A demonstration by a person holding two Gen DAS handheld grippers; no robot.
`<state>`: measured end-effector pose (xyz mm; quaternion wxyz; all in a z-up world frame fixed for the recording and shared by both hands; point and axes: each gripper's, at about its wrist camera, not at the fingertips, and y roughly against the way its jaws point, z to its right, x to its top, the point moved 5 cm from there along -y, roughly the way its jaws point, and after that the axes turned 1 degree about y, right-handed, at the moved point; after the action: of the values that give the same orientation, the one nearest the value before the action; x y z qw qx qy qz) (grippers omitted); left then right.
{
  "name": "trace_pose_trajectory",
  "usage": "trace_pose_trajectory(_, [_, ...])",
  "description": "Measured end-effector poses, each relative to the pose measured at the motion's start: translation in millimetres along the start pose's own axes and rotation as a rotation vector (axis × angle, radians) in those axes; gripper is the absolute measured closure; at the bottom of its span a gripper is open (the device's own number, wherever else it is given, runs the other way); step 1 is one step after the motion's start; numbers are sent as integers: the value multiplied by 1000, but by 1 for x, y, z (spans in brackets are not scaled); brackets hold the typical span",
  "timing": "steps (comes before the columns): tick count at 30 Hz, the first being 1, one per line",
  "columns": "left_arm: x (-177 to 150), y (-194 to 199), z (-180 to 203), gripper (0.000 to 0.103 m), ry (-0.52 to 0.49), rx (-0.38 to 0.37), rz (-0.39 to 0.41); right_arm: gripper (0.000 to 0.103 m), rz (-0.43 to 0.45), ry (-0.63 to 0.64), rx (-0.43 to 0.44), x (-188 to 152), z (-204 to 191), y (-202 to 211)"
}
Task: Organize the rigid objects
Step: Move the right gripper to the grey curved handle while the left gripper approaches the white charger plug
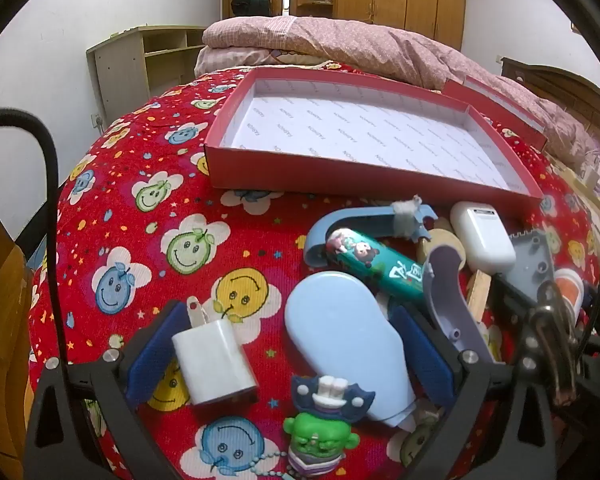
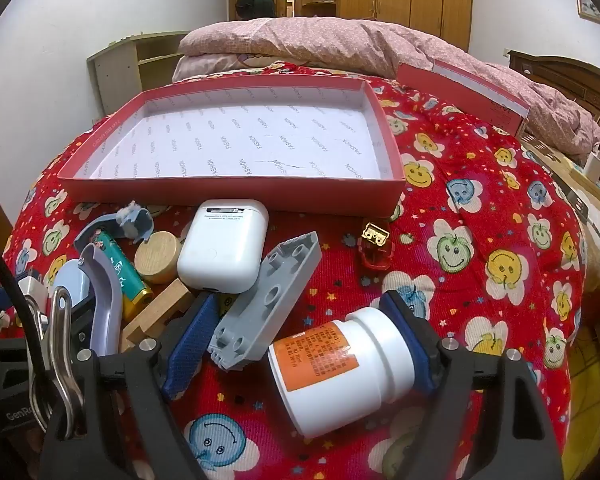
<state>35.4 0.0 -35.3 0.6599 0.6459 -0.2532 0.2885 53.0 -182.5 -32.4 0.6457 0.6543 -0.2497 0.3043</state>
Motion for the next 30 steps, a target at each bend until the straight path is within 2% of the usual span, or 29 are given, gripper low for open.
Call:
trace_pose_trajectory(11, [-1,1,-3,0,-14,-9,-16,19,-6,4,5,0,-2,2])
trace_pose_trajectory(19, [10,-2,-3,1,-42,-40,-74,19,-69,75,76,2,2,3])
trace_pose_trajectory(30, [23,22,-14,1,-70,-49,-35,19,-15,105,122,8,0,29])
